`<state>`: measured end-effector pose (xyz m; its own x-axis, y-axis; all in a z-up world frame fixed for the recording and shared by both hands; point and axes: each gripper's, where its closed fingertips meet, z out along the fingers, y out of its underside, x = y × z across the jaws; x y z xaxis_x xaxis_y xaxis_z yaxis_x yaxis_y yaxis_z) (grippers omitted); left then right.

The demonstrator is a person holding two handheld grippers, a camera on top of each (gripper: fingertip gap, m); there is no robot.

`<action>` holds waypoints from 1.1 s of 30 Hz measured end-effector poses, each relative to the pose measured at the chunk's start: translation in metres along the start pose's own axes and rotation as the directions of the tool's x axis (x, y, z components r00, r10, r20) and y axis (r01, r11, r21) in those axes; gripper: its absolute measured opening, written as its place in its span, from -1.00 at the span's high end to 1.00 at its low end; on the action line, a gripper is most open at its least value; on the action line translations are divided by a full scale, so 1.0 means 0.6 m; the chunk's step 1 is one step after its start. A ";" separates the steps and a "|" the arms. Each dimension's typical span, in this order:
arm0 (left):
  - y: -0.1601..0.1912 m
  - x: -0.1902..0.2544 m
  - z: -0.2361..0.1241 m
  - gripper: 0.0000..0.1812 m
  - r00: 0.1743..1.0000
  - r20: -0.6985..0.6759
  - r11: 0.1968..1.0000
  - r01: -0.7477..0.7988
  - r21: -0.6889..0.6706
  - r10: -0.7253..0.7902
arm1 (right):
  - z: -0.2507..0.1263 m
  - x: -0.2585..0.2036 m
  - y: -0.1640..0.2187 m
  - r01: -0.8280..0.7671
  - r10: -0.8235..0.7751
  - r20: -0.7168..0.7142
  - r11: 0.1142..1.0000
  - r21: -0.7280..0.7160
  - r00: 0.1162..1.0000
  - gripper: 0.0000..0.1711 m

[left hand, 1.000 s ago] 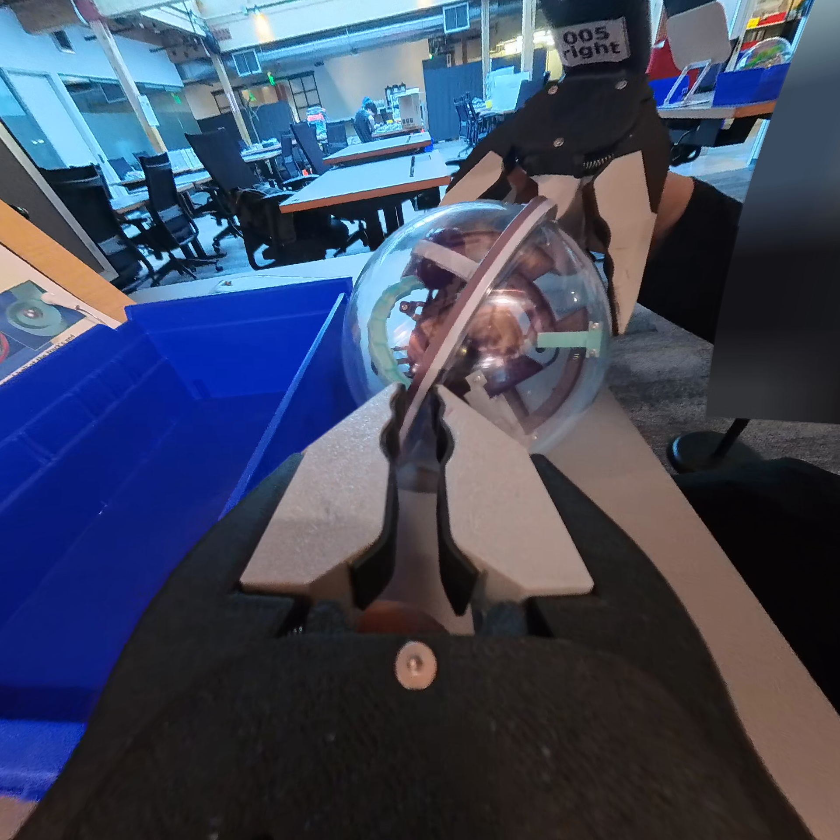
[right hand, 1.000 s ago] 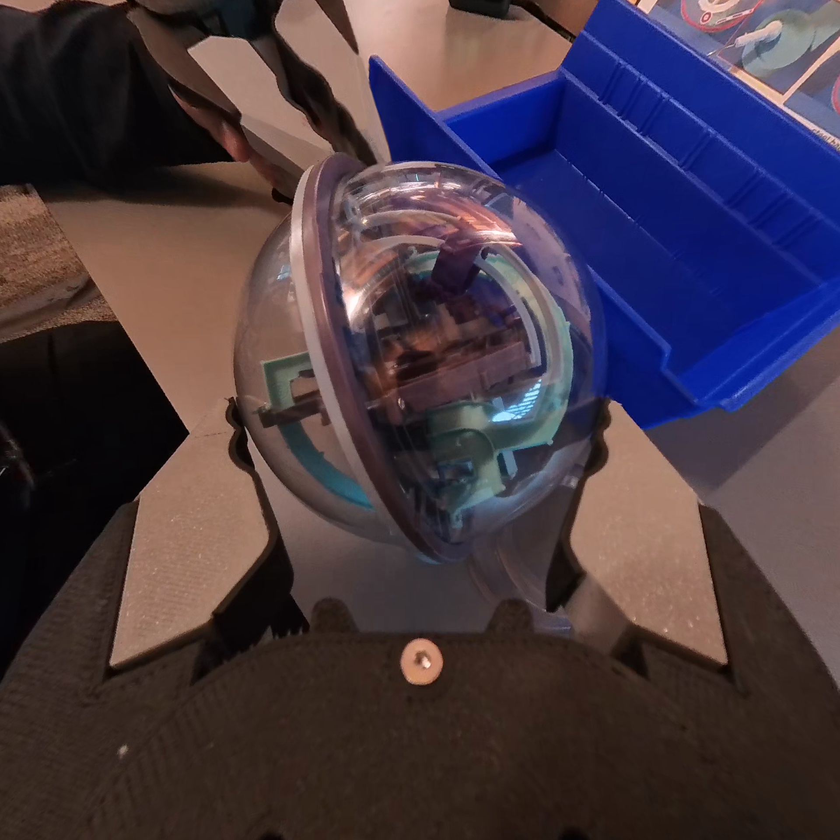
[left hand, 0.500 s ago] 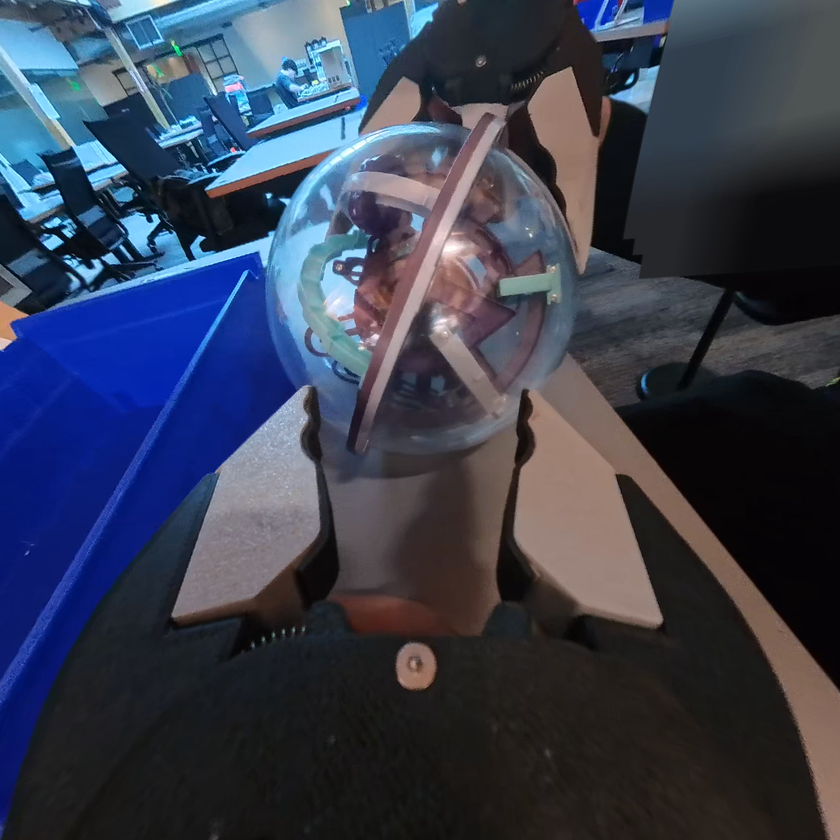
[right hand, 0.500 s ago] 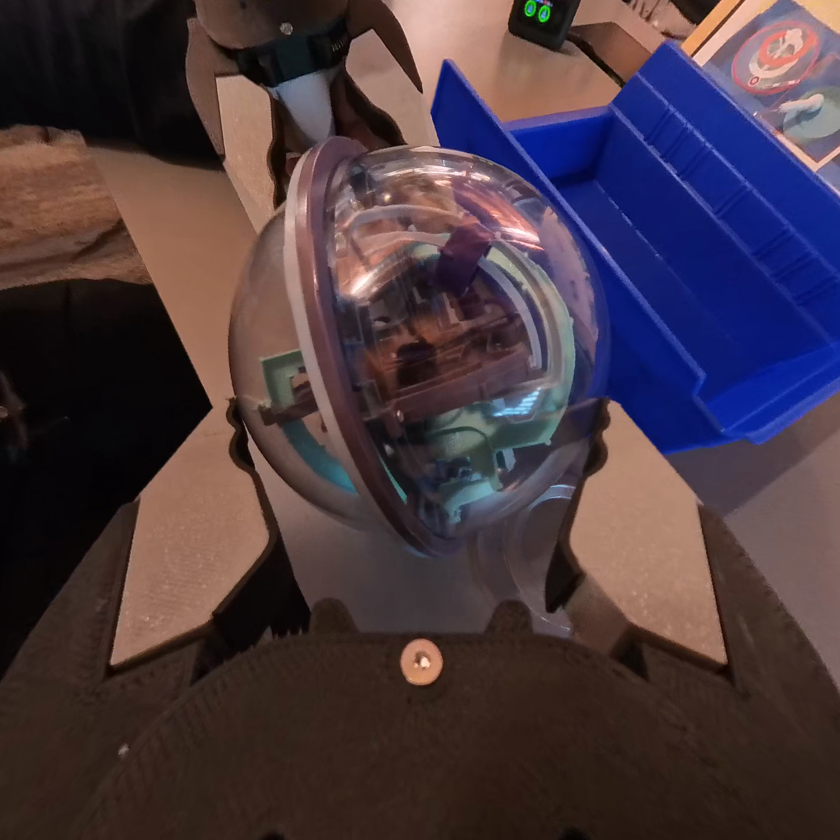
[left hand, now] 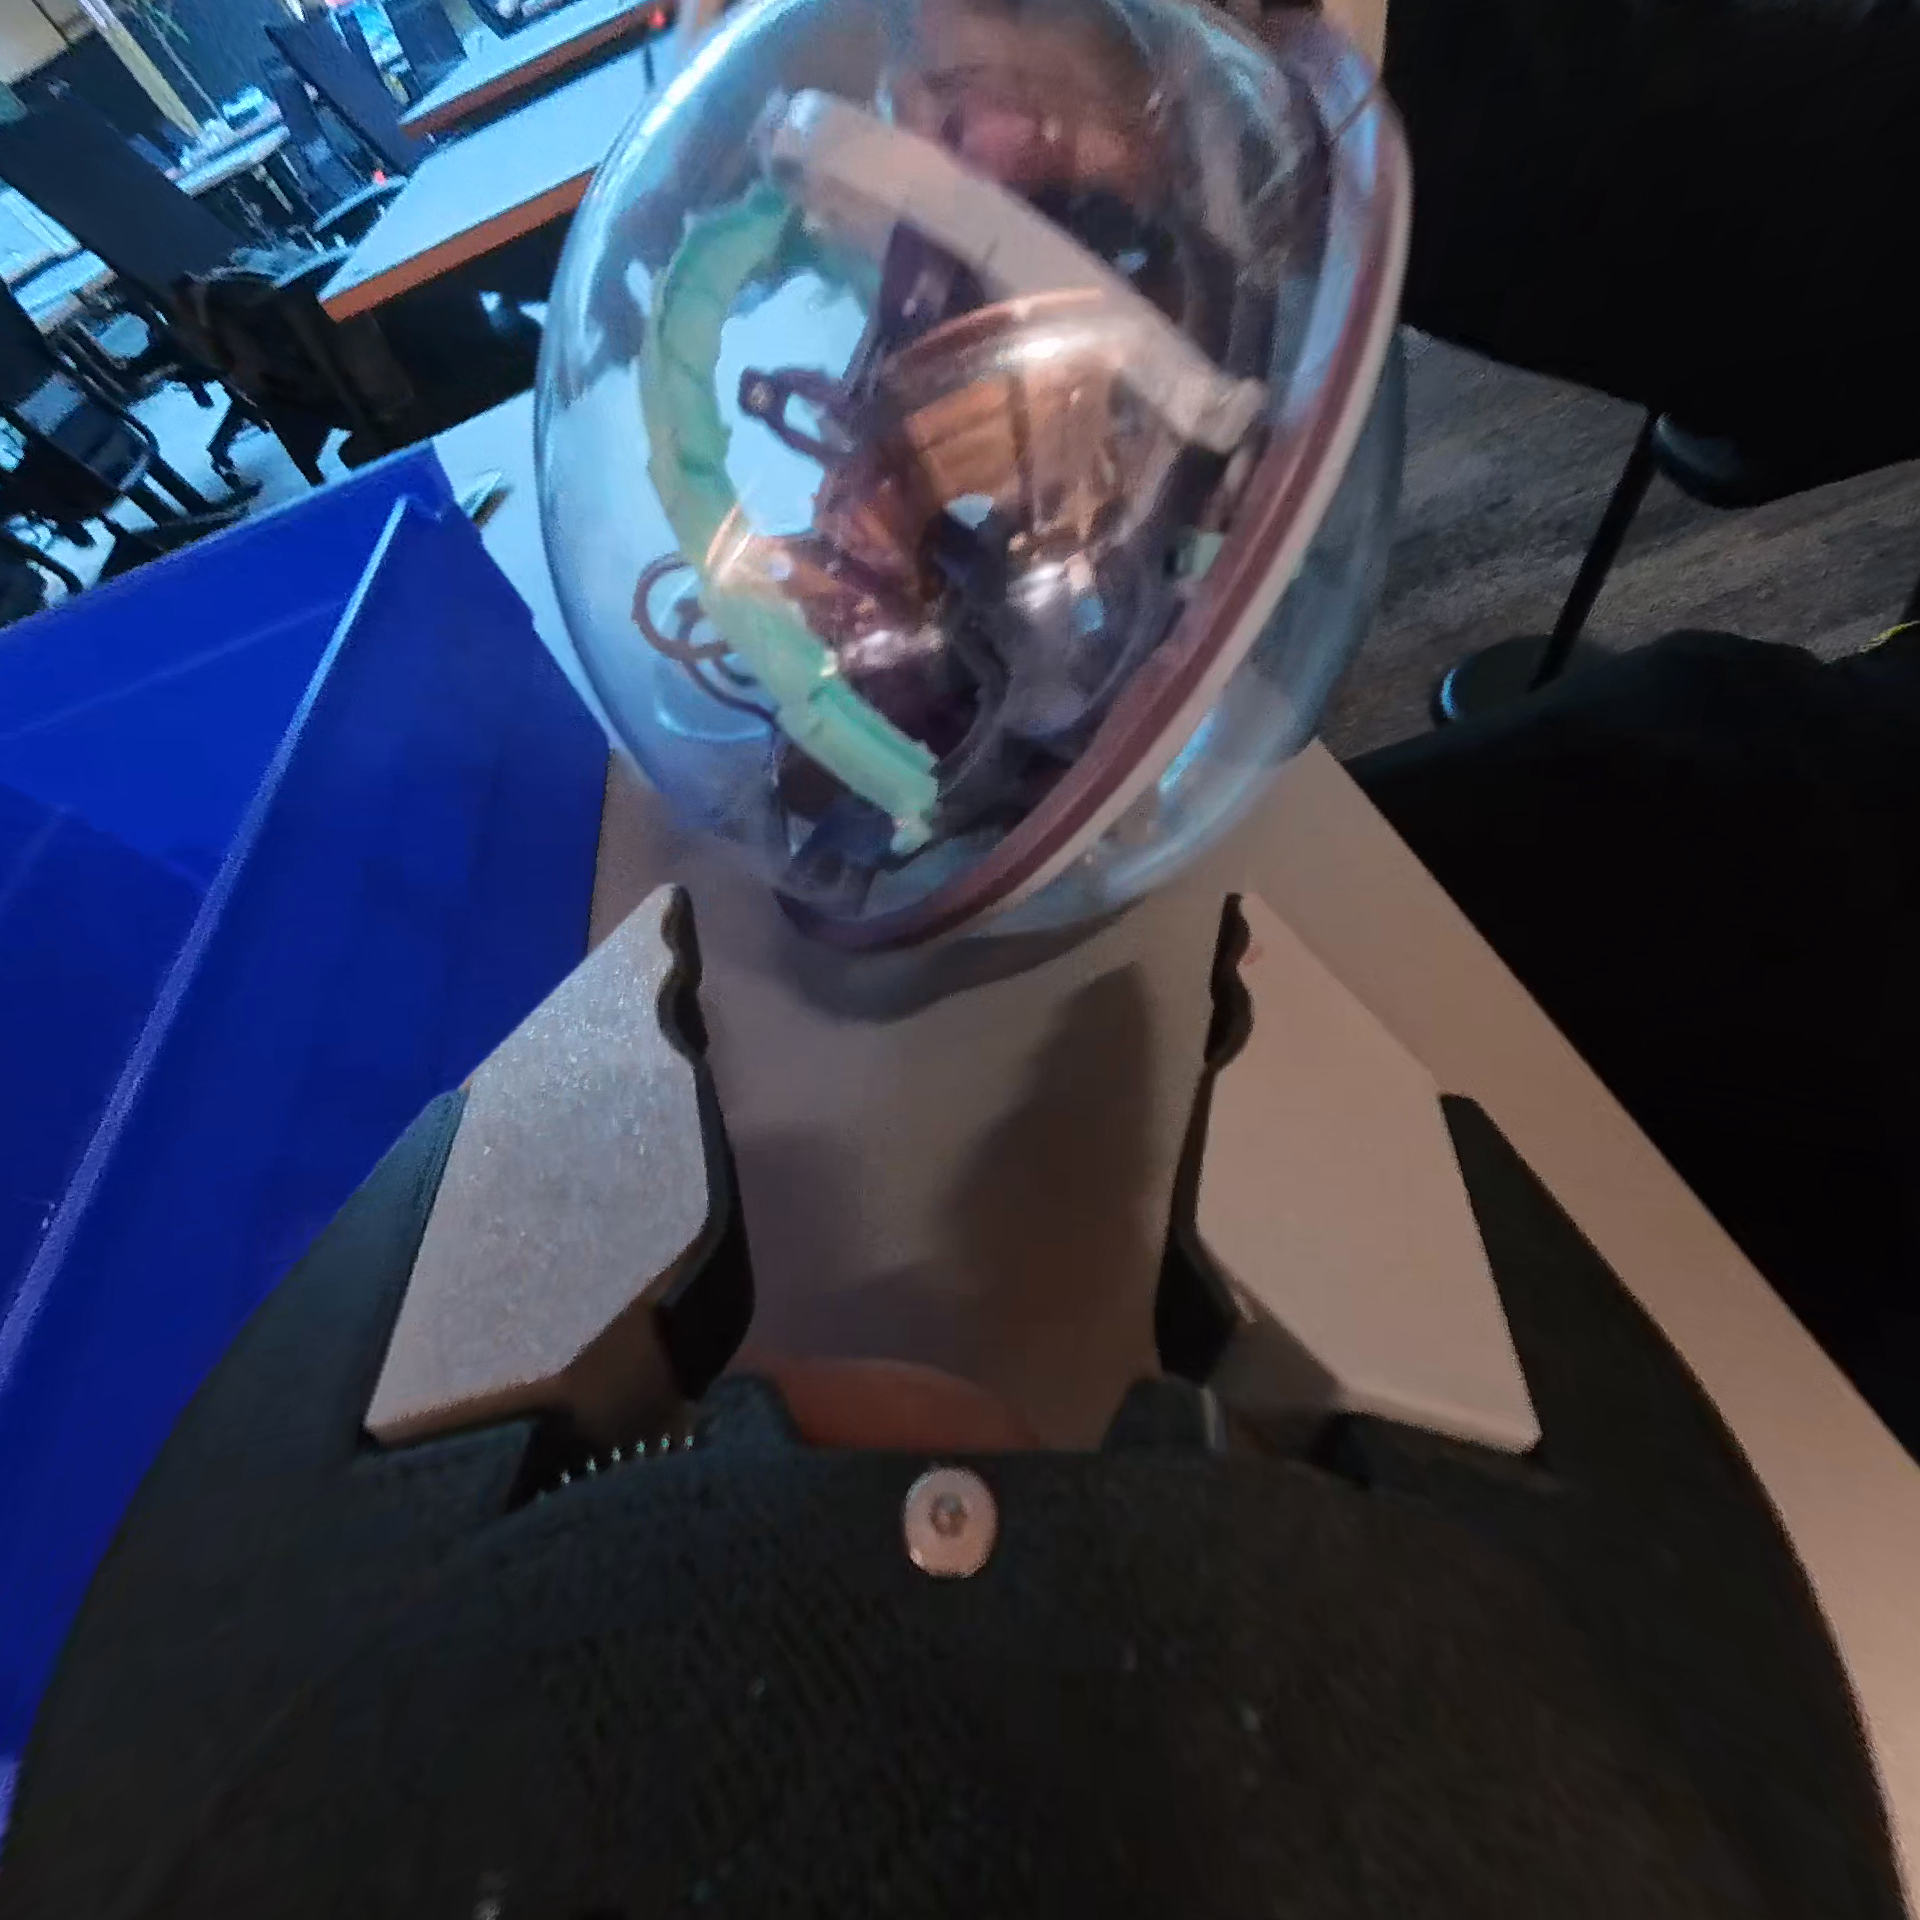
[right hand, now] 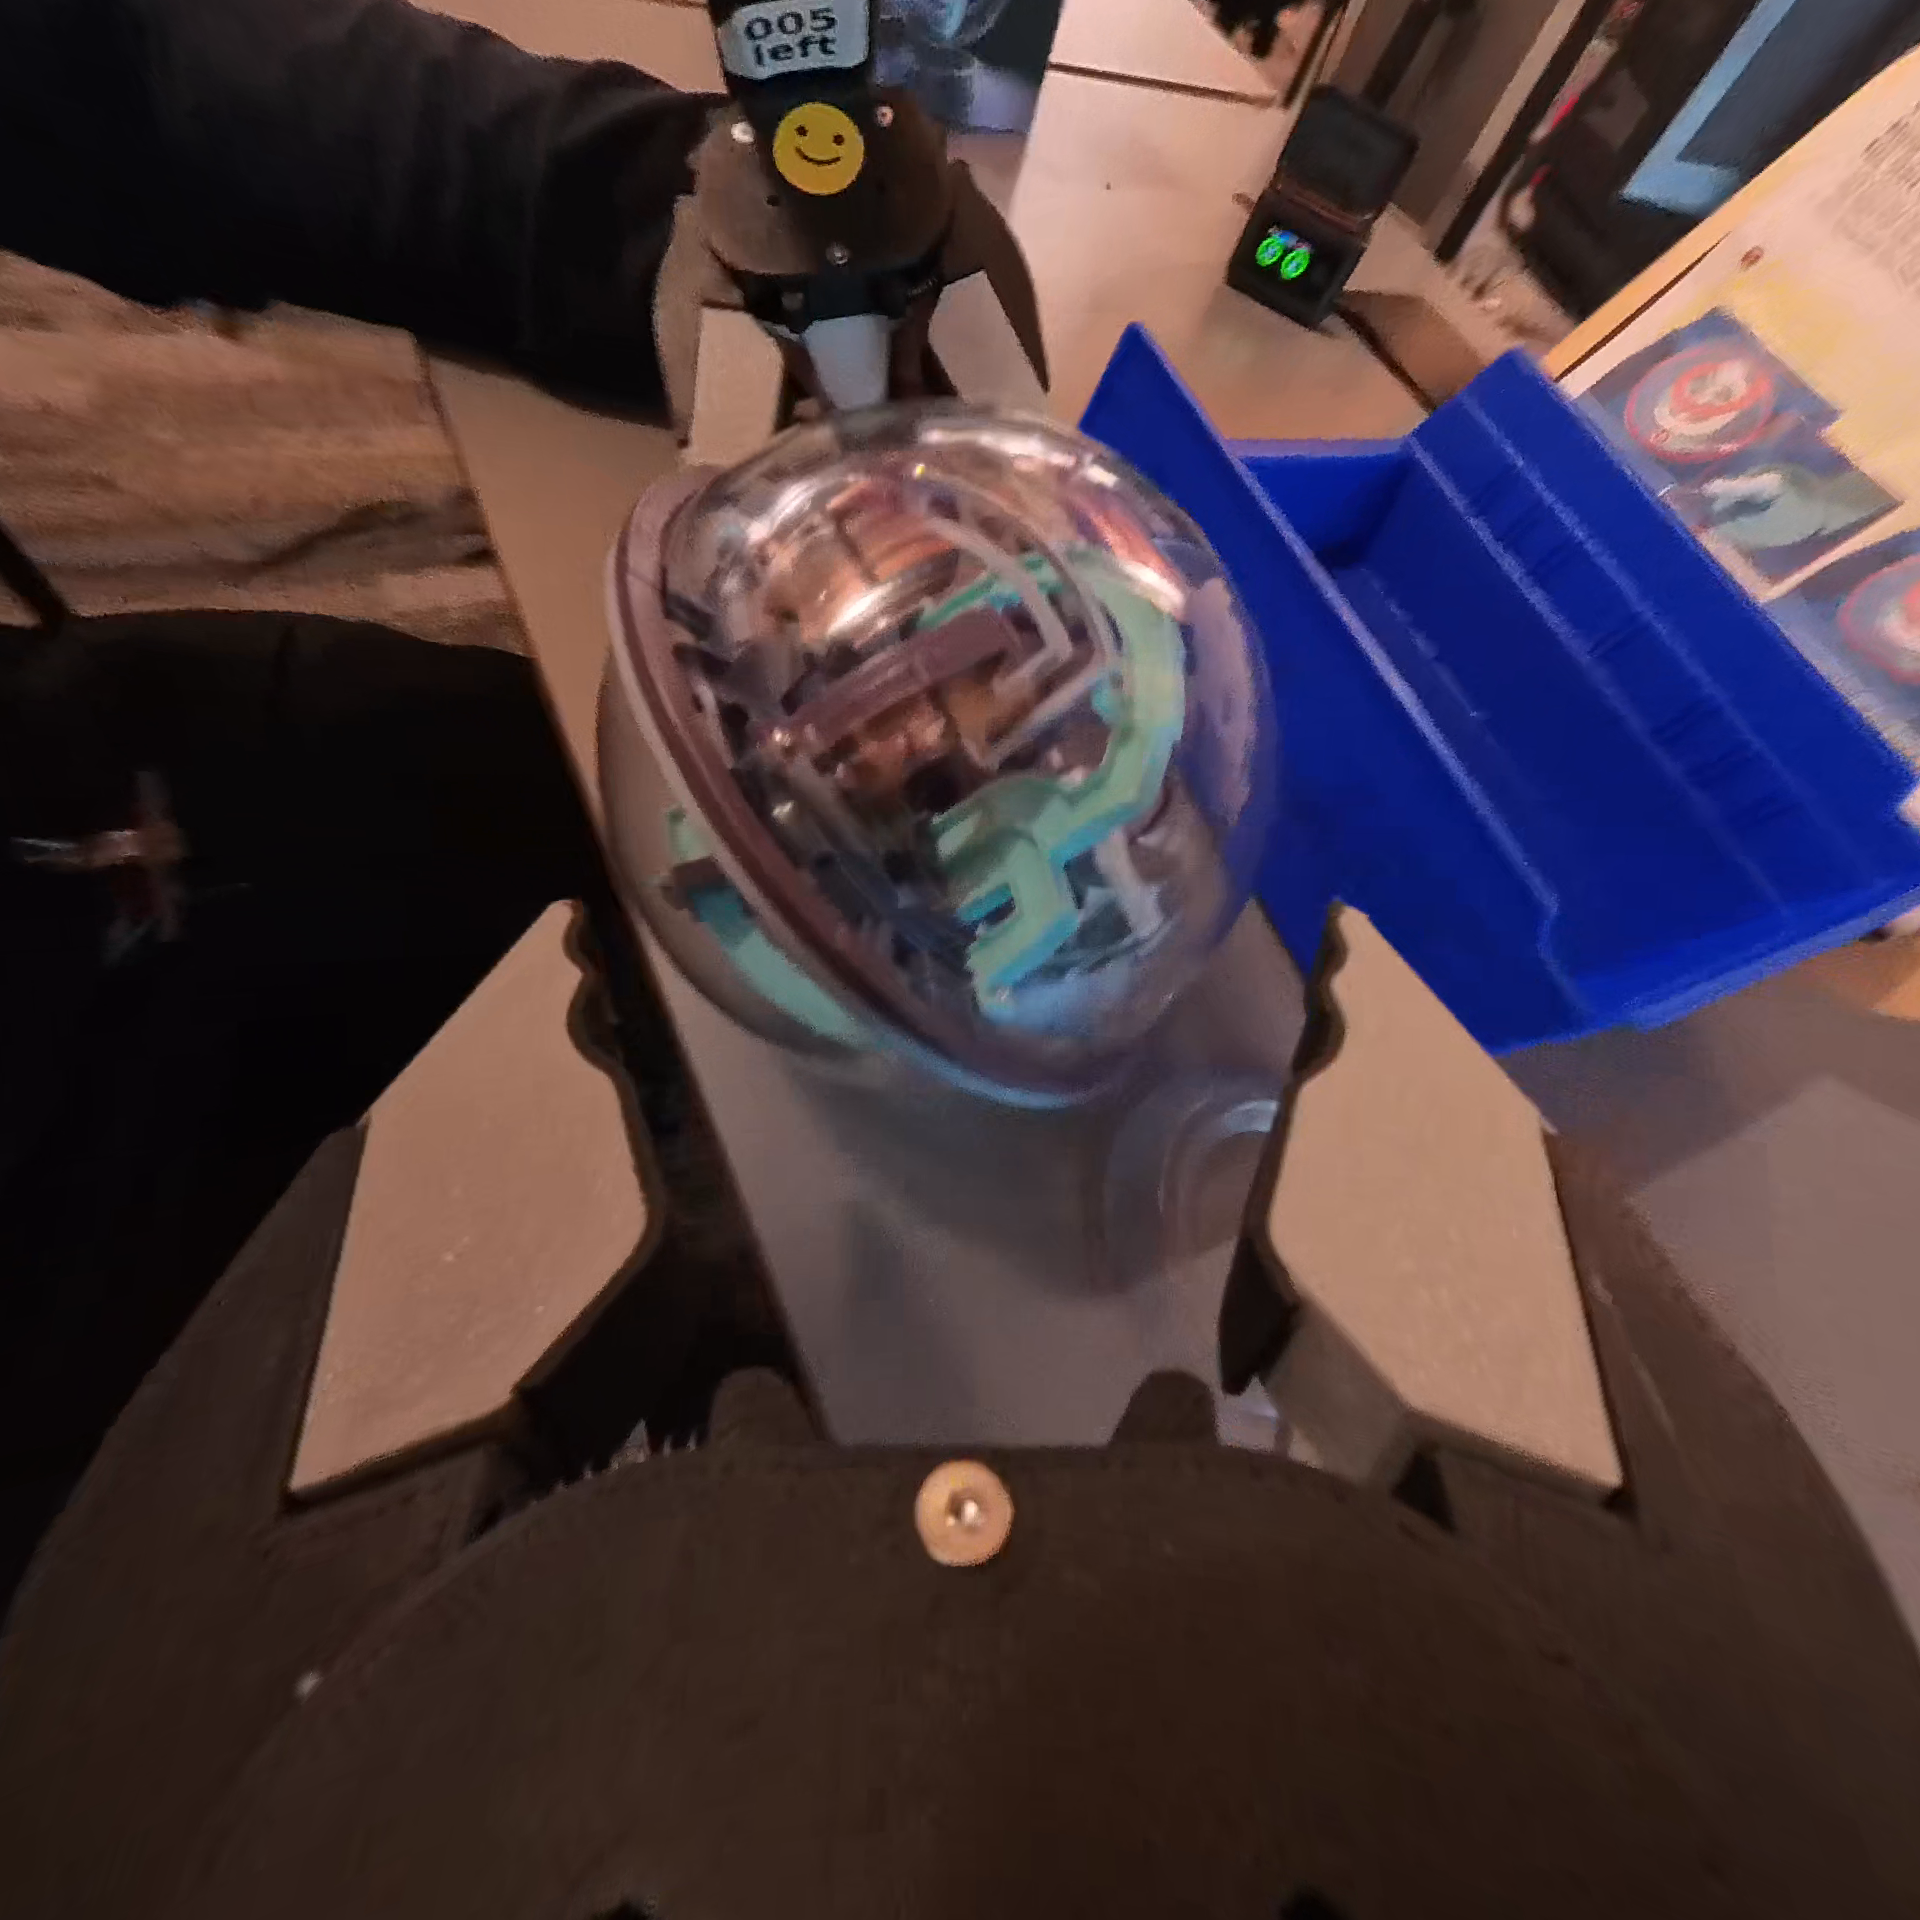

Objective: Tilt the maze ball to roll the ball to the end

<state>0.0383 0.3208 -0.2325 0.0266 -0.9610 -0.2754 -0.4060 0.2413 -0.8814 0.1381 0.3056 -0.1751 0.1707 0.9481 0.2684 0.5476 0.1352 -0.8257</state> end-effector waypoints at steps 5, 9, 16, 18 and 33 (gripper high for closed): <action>-0.012 0.016 -0.006 -0.08 0.999 -0.032 0.999 0.022 0.041 -0.021 | -0.024 -0.002 0.038 -0.074 0.075 0.036 0.997 -0.021 0.997 -0.38; -0.015 0.028 0.002 -0.10 0.999 -0.052 0.999 0.017 0.033 -0.016 | -0.002 -0.041 0.051 -0.012 0.022 0.103 0.995 -0.103 0.994 -0.26; 0.000 0.019 0.000 -0.17 1.000 -0.021 1.000 -0.019 -0.010 0.018 | 0.011 -0.063 0.029 0.031 -0.029 0.021 0.991 -0.131 0.999 -0.27; 0.013 0.004 -0.003 -0.12 0.999 0.027 0.998 -0.042 -0.046 0.044 | 0.023 -0.057 0.022 0.063 -0.075 -0.073 0.985 -0.159 0.994 -0.33; 0.023 0.039 -0.038 -0.04 0.991 -0.089 0.994 0.091 -0.061 -0.096 | 0.068 -0.094 0.024 0.220 -0.300 -0.558 0.953 -0.207 0.774 -0.46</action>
<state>0.0125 0.2984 -0.2426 -0.0155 -0.9879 -0.1542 -0.4566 0.1442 -0.8779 0.1029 0.2658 -0.2225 0.4253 0.5322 0.7320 0.7293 0.2774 -0.6254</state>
